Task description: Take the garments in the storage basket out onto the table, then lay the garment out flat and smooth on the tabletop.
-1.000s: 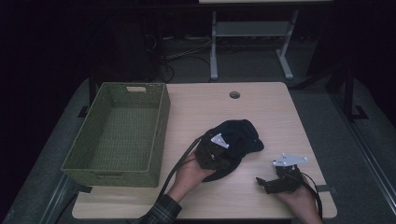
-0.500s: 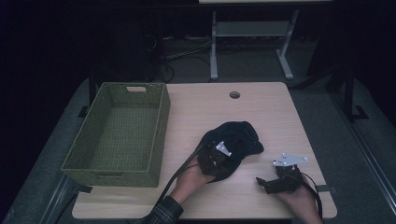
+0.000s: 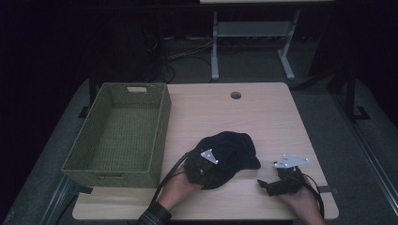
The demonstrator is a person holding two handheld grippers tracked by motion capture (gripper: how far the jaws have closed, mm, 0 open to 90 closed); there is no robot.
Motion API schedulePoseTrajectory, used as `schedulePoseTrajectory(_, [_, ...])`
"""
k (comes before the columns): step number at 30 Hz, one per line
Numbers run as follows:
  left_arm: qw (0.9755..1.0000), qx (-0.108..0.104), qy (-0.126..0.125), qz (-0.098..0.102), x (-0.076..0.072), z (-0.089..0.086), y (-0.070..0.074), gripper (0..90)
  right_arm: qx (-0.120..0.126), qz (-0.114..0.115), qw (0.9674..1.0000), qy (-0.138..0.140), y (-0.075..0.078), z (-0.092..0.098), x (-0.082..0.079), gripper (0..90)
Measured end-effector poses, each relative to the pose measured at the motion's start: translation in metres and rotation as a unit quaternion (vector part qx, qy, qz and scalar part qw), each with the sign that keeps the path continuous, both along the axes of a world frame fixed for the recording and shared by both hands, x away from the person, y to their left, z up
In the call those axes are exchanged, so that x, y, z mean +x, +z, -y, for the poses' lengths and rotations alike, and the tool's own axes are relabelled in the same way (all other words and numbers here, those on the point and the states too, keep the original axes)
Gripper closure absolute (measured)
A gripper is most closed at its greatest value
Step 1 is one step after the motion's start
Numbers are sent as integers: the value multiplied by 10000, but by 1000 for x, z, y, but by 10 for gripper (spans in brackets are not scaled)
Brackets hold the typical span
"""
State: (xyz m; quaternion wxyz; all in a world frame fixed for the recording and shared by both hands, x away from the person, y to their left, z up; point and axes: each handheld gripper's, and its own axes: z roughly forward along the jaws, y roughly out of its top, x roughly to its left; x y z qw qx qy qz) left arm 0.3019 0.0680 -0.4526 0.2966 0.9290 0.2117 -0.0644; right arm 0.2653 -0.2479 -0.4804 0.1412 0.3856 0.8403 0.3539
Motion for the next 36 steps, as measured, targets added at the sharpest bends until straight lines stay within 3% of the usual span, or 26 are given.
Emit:
schedulePoseTrajectory(6, [10000,32,21,91,-1,-1,-1,893,173,183,9997,40,16,2,-6,126])
schedulePoseTrajectory(14, [9994,87,105,308,-7,1,0,894,198,196,9995,174,25,-1,-5,127])
schedulePoseTrajectory(19, [9994,66,110,328,-7,1,-1,894,259,324,9986,321,38,-3,-1,138])
schedulePoseTrajectory(28, [9992,23,126,369,-8,0,-1,894,495,198,9966,622,49,-15,15,147])
schedulePoseTrajectory(36, [9992,27,186,357,-8,1,-1,893,667,212,9934,906,51,-28,27,264])
